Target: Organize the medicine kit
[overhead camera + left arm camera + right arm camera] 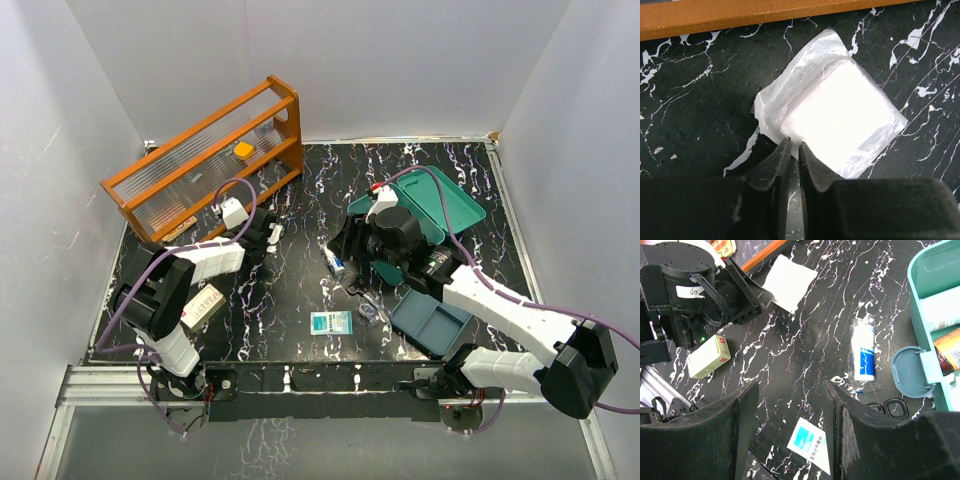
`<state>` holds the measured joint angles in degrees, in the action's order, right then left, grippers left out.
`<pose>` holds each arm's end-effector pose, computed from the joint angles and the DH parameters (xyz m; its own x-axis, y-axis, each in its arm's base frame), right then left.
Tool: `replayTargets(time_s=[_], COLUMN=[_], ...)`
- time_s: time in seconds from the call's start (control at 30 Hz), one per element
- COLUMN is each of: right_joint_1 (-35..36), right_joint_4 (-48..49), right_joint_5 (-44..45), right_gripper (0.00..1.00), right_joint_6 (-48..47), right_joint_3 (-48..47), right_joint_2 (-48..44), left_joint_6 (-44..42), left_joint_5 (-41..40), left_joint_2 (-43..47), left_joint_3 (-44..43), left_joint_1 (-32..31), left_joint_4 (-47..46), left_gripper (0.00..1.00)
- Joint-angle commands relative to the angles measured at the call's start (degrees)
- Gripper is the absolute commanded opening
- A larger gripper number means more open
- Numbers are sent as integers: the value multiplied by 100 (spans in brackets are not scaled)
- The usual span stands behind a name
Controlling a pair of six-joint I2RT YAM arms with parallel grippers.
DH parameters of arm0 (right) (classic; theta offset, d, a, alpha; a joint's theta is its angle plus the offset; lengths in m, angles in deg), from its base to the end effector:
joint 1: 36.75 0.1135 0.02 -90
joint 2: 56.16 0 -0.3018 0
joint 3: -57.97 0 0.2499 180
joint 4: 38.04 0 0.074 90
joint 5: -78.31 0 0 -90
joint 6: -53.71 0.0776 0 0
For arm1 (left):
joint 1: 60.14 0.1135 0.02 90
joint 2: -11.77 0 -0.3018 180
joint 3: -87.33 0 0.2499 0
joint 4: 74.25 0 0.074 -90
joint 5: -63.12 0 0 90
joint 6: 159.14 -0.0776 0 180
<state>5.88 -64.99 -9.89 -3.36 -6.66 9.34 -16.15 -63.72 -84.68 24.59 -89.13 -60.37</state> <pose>0.2067 0.1870 0.3136 -0.6451 0.1447 -0.7503 -0.3644 0.8048 0.4685 0.3318 -0.1307 0.1742 -0.4160 -0.5001 -0.7595 -0.4951 0.8251 -0.2721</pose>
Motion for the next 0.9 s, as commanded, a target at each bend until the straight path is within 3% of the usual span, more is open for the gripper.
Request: replayTargets(time_s=[0.0, 0.23, 0.43, 0.6, 0.87], right_joint_1=[0, 3, 7, 4, 0], right_joint_4=[154, 75, 146, 259, 251], right_joint_5=[213, 257, 315, 285, 278], right_gripper=[51, 51, 51, 51, 51], right_joint_6=[13, 261, 496, 650, 625], right_joint_3=[3, -6, 79, 201, 212], right_joint_2=[-191, -59, -26, -14, 38], left_joint_6=[-146, -707, -867, -816, -484], left_joint_5=[-4, 131, 326, 299, 87], left_joint_2=[392, 916, 1171, 1124, 419], left_joint_3=[159, 546, 769, 630, 205], left_joint_1=[-9, -9, 3, 99, 256], left_joint_4=[6, -152, -266, -445, -359], left_gripper=[9, 0, 0, 29, 49])
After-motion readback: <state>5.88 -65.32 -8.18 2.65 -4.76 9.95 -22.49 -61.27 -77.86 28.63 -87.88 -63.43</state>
